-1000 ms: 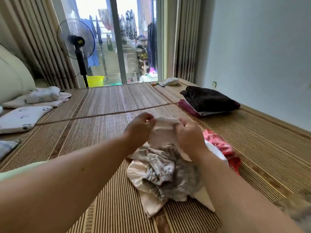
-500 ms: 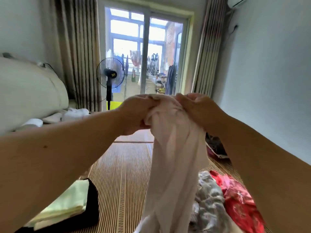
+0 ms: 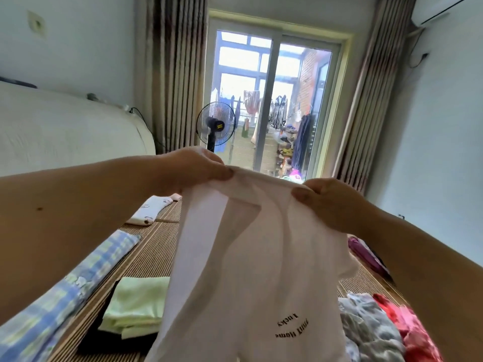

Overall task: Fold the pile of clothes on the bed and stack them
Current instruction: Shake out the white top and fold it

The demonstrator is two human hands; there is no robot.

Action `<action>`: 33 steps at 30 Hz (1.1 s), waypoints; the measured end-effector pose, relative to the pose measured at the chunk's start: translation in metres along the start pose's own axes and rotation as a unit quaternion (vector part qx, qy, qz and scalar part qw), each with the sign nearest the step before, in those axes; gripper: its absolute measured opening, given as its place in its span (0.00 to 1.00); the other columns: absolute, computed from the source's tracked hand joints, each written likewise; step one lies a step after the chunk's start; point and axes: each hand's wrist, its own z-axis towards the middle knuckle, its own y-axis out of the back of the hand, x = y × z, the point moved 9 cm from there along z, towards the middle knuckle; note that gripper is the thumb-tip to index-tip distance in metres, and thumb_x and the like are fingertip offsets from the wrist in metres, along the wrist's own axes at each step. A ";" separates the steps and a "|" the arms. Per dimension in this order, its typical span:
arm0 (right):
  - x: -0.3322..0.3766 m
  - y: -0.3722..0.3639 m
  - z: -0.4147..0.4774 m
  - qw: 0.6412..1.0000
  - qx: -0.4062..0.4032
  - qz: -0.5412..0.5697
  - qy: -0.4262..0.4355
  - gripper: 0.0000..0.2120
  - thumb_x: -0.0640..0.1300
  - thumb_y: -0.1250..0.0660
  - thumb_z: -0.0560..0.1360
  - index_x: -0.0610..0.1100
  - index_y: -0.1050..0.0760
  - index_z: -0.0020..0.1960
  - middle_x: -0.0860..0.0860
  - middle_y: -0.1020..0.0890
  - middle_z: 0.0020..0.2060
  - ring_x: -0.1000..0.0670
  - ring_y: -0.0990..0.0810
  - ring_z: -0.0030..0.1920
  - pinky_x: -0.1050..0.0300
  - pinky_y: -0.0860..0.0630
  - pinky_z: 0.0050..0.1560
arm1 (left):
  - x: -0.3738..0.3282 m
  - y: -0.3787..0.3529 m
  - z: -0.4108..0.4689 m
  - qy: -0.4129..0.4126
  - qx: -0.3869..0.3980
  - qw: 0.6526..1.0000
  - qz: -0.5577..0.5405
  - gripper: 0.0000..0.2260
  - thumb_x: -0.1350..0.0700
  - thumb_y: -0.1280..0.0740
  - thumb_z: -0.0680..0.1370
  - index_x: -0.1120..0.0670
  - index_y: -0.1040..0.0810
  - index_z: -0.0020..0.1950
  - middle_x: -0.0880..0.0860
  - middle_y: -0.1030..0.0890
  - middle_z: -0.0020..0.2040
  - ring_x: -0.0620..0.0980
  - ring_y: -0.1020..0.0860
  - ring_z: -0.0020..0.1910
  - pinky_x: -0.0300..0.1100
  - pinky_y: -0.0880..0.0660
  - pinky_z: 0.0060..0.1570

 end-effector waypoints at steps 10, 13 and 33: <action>0.032 -0.046 -0.004 0.978 0.050 0.201 -0.007 0.10 0.47 0.26 0.71 0.55 0.25 0.49 0.54 0.18 0.38 0.60 0.20 0.35 0.66 0.27 0.35 | -0.003 -0.053 -0.003 -0.029 0.022 0.986 -0.162 0.10 0.57 0.36 0.81 0.52 0.22 0.40 0.50 0.22 0.31 0.45 0.25 0.28 0.37 0.28 0.28; 0.051 -0.053 -0.005 0.989 -0.013 0.140 0.034 0.08 0.45 0.31 0.74 0.54 0.25 0.37 0.57 0.22 0.32 0.60 0.24 0.31 0.67 0.30 0.32 | -0.005 -0.065 -0.004 -0.066 -0.037 0.996 -0.056 0.08 0.54 0.34 0.79 0.50 0.22 0.39 0.49 0.24 0.33 0.46 0.27 0.31 0.37 0.31 0.31; -0.003 0.046 -0.015 0.874 -0.172 0.439 -0.116 0.08 0.42 0.31 0.76 0.45 0.20 0.38 0.52 0.19 0.26 0.55 0.21 0.26 0.63 0.23 0.29 | 0.096 -0.221 -0.050 -0.007 0.166 0.969 -0.185 0.32 0.52 0.23 0.62 0.47 0.29 0.63 0.61 0.20 0.55 0.58 0.19 0.53 0.53 0.21 0.54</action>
